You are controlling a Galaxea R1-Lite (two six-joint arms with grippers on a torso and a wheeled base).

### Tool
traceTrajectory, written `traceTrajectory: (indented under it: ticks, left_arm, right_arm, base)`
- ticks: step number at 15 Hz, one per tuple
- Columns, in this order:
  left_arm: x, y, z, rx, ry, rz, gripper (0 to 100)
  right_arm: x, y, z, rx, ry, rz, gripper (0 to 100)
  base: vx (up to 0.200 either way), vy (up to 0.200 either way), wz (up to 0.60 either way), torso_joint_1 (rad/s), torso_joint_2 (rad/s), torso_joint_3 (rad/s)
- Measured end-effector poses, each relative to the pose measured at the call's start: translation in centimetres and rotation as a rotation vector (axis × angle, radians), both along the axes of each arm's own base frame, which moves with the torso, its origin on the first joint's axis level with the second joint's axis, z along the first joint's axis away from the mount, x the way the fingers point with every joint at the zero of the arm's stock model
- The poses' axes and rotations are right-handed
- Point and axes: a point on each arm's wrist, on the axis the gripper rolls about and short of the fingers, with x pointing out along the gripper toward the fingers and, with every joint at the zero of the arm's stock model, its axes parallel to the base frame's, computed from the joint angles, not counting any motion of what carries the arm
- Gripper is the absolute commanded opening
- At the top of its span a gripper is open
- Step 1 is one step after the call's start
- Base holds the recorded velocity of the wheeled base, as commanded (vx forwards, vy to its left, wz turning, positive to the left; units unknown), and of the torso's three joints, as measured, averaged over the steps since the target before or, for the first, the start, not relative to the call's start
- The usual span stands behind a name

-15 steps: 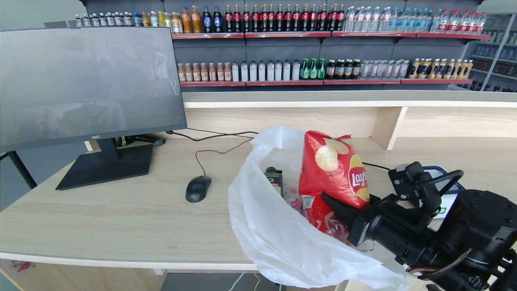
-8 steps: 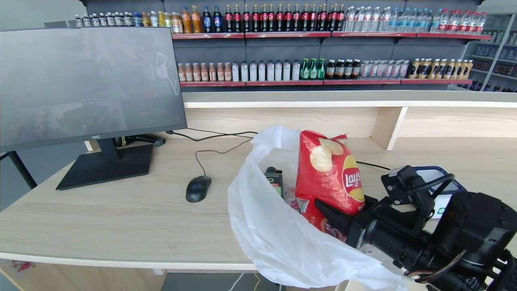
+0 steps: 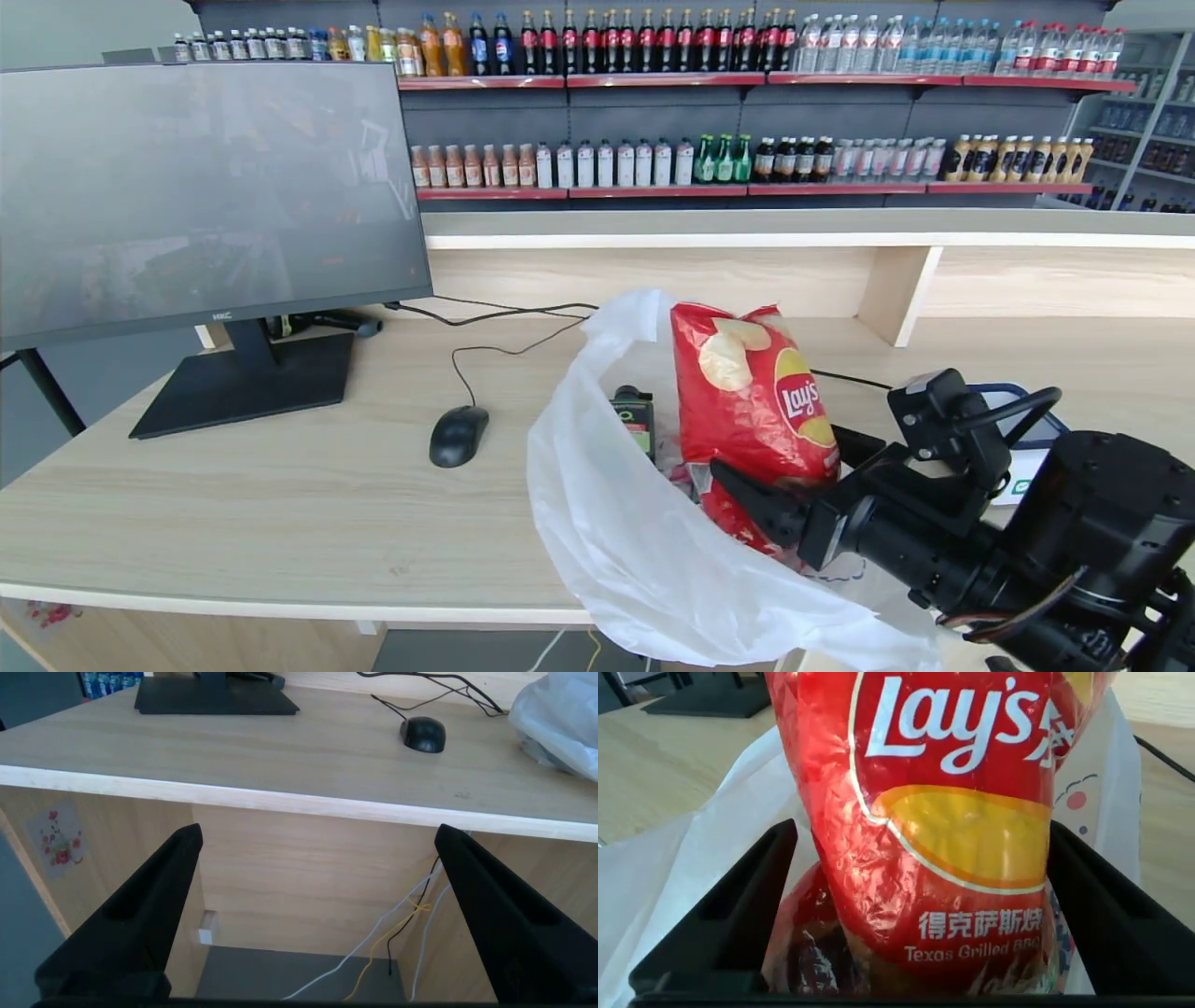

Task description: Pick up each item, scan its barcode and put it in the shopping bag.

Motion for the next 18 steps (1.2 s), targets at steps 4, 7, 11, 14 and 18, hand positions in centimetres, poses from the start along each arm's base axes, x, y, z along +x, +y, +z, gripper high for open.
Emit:
traceTrajectory:
  ticks: [4, 7, 11, 14, 18]
  left_arm:
    - [0.0, 0.0, 0.0, 0.0, 0.0, 0.0, 100]
    - [0.0, 0.0, 0.0, 0.0, 0.0, 0.0, 100]
    - [0.0, 0.0, 0.0, 0.0, 0.0, 0.0, 100]
    - [0.0, 0.0, 0.0, 0.0, 0.0, 0.0, 100]
    - [0.0, 0.0, 0.0, 0.0, 0.0, 0.0, 100]
  right_arm:
    - [1.3, 1.1, 2.5, 0.067, -0.096, 0.003, 100]
    - [2.6, 2.1, 2.7, 0.081, -0.117, 0.006, 100]
    - [4.1, 3.5, 1.6, 0.108, -0.157, 0.01, 100]
    - [4.7, 3.9, 0.1, 0.109, -0.154, 0.013, 100]
    - [4.8, 3.9, 0.4, 0.126, -0.153, 0.014, 100]
  base:
    - [0.0, 0.0, 0.0, 0.0, 0.0, 0.0]
    - [0.0, 0.0, 0.0, 0.0, 0.0, 0.0]
    - [0.0, 0.0, 0.0, 0.0, 0.0, 0.0]
    - [0.0, 0.0, 0.0, 0.0, 0.0, 0.0]
    - [0.0, 0.0, 0.0, 0.0, 0.0, 0.0]
